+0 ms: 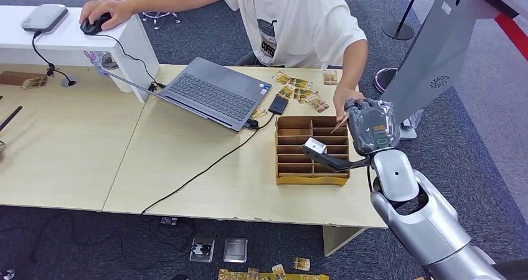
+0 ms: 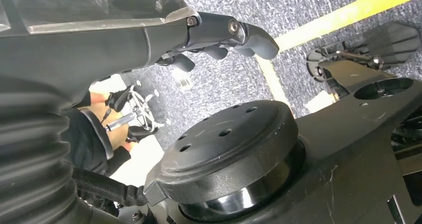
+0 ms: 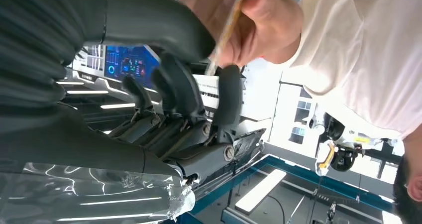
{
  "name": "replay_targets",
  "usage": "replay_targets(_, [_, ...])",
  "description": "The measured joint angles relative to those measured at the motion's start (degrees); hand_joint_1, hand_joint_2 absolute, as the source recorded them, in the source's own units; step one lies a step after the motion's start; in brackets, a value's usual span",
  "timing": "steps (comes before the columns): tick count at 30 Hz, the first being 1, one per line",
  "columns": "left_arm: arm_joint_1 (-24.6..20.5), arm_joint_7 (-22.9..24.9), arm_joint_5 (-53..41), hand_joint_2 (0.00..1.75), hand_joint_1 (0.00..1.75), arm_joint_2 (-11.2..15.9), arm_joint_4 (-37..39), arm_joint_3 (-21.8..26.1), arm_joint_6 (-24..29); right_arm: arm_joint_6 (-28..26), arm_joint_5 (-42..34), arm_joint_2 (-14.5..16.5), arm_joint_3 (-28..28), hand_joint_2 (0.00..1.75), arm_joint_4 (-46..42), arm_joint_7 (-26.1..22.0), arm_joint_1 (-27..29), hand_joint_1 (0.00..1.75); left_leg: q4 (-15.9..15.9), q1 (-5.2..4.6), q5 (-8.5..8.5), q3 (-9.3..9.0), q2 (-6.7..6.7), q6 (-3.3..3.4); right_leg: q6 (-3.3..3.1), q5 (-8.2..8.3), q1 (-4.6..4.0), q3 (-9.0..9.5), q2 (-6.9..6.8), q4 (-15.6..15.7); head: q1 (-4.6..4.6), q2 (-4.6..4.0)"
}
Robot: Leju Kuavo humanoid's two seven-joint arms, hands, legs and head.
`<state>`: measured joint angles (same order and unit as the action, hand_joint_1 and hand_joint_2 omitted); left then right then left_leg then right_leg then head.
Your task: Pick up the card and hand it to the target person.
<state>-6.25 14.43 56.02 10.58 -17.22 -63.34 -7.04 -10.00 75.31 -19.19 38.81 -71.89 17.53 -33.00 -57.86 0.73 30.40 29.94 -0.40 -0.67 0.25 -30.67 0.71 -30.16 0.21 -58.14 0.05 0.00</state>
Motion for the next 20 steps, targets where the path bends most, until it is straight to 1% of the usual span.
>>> replay_targets(9, [0.00,-0.01,-0.51,1.75,0.00,0.00,0.03,0.02,-0.03,-1.27,-0.33,-0.04,-0.47,1.75,-0.42,0.32,0.47,0.00,0.00,0.00,0.00,0.00,0.00,0.00,0.00,0.00,0.00,0.00,0.00,0.00,-0.01,0.00])
replay_targets(16, [0.00,-0.04,-0.57,1.75,0.00,0.00,0.07,0.03,-0.02,-2.52,-2.40,-0.05,-1.32,1.75,-0.94,-0.09,1.53,0.00,0.00,0.00,0.00,0.00,0.00,0.00,0.00,0.00,0.00,0.00,0.00,0.00,0.01,0.00])
replay_targets(20, [0.00,-0.04,-0.48,1.75,0.00,0.00,0.07,0.11,0.01,-4.10,-3.86,0.21,-1.29,0.00,-0.86,-0.63,1.86,0.00,0.00,0.00,0.00,0.01,0.00,0.00,0.00,0.00,0.00,0.00,0.00,0.00,-0.01,0.00])
